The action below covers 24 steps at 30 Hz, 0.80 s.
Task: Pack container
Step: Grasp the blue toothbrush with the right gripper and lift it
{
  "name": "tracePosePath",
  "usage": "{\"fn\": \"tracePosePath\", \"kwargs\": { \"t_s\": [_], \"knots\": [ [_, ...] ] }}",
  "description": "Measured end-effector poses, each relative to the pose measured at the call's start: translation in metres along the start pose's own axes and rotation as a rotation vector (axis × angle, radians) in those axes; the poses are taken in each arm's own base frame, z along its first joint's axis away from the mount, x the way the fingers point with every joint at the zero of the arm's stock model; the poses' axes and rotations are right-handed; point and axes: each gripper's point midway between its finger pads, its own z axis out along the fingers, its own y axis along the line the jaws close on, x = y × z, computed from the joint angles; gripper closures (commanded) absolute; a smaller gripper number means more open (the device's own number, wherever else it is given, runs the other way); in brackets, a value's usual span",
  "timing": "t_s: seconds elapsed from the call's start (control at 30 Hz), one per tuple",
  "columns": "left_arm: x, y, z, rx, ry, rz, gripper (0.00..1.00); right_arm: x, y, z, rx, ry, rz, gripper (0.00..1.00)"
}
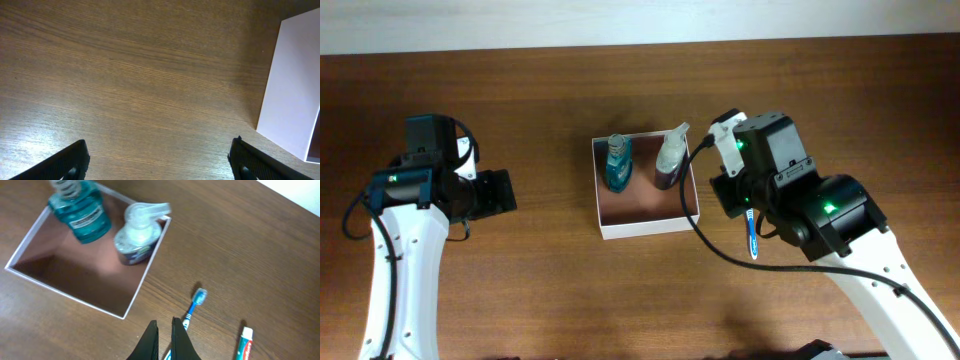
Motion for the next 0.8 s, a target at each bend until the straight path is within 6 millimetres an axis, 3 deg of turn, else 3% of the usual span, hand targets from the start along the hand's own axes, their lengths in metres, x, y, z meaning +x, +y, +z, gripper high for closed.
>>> {"fn": "tracePosePath", "kwargs": {
  "t_s": [0.03, 0.07, 0.1, 0.23, 0.37, 0.6, 0.73, 0.8],
  "knots": [
    [0.0, 0.0, 0.0, 0.0, 0.0, 0.0, 0.1, 0.0, -0.004, 0.0, 0.015, -0.001, 0.017, 0.86],
    [0.0, 0.0, 0.0, 0.0, 0.0, 0.0, 0.1, 0.0, -0.01, 0.0, 0.039, -0.002, 0.056, 0.49],
    [0.0, 0.0, 0.0, 0.003, 0.0, 0.0, 0.1, 0.001, -0.018, 0.001, 0.063, 0.0, 0.091, 0.32],
    [0.0, -0.002, 0.0, 0.009, 0.001, 0.0, 0.1, 0.017, -0.061, 0.005, 0.15, 0.049, 0.263, 0.29],
    [0.0, -0.003, 0.0, 0.015, 0.002, 0.0, 0.1, 0.052, -0.087, 0.03, 0.174, 0.21, 0.38, 0.29],
    [0.0, -0.003, 0.0, 0.02, 0.003, 0.0, 0.1, 0.109, -0.07, 0.114, 0.071, 0.547, 0.42, 0.29],
    [0.0, -0.004, 0.0, 0.022, 0.003, 0.007, 0.1, 0.145, -0.052, 0.15, 0.008, 0.704, 0.431, 0.29],
    [0.001, -0.004, 0.0, 0.022, 0.003, 0.008, 0.1, 0.152, -0.048, 0.157, -0.004, 0.734, 0.434, 0.29]
  ]
}}
